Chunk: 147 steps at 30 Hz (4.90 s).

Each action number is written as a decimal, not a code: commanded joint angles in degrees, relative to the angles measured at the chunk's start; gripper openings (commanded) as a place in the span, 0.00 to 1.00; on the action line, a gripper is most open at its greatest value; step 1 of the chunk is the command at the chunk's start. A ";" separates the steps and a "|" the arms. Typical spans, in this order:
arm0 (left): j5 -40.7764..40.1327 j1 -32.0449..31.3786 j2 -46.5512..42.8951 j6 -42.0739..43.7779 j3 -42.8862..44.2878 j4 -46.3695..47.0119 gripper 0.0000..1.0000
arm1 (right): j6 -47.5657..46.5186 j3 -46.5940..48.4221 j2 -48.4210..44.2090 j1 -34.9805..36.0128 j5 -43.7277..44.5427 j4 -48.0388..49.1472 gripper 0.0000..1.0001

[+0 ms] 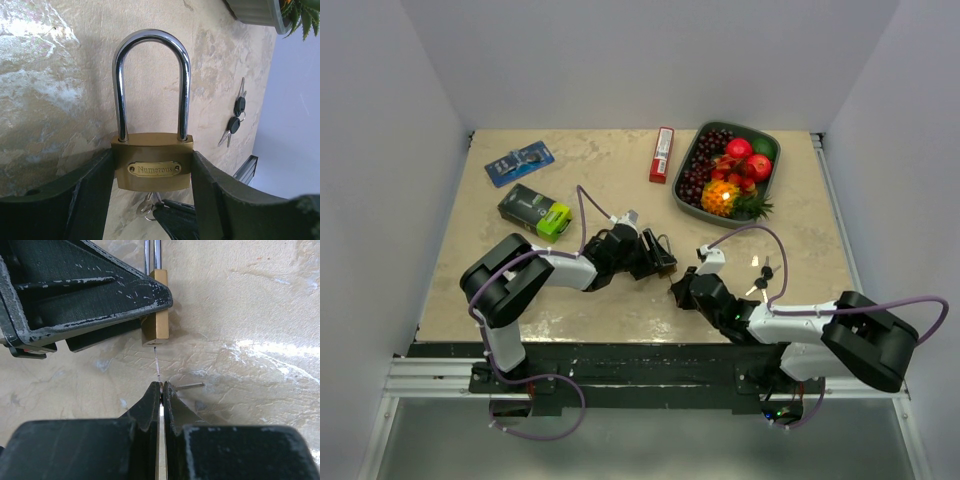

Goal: Unlock with the key

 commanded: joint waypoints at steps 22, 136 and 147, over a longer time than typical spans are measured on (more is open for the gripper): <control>0.22 -0.55 -2.34 -0.19 -0.19 4.41 0.00 | 0.16 2.23 0.75 0.21 3.48 2.19 0.00; 2.33 -4.33 -0.67 -4.23 -4.67 10.82 0.00 | -7.66 2.41 4.09 -8.93 5.24 21.79 0.00; 5.85 -5.83 -0.23 -7.13 -5.37 14.16 0.00 | -13.72 0.65 5.14 -9.02 4.36 28.11 0.00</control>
